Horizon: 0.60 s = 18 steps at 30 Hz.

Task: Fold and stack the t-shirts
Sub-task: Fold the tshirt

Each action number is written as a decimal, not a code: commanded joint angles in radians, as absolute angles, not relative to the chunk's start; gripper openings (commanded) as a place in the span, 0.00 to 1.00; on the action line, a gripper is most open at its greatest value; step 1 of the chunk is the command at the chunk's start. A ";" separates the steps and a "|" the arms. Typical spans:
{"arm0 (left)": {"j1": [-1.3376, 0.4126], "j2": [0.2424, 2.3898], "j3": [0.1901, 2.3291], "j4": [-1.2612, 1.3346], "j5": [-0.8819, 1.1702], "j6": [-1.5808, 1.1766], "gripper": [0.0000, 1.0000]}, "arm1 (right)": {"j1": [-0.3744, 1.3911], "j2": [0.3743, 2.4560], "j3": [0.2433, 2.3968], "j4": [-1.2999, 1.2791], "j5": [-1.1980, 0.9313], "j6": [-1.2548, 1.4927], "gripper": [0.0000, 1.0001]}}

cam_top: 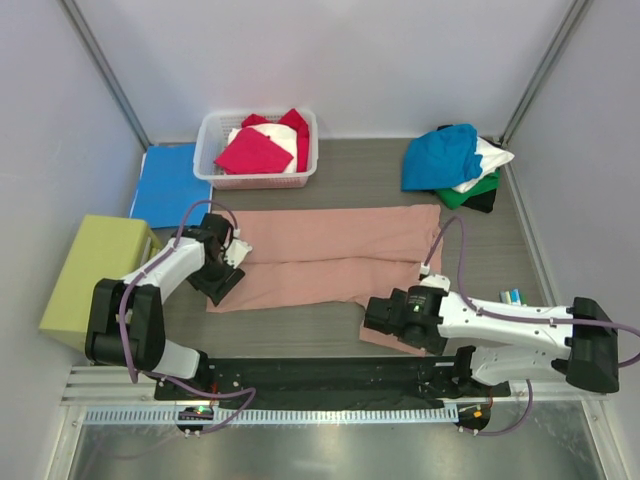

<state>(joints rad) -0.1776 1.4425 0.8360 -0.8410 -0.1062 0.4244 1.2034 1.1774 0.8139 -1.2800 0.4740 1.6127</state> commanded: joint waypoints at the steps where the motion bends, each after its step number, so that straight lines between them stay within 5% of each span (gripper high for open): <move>1: -0.181 1.414 0.822 -0.816 -0.123 0.439 0.65 | 1.252 1.157 0.758 -1.318 0.425 1.782 0.94; 18: -0.181 1.404 0.831 -0.831 -0.126 0.440 0.65 | 1.373 1.338 0.785 -1.293 0.577 2.017 0.80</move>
<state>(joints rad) -0.1776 1.4391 0.8242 -0.8360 -0.1226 0.4271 1.3846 1.3159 0.7341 -1.3045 0.4358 1.9175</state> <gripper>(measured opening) 0.653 0.803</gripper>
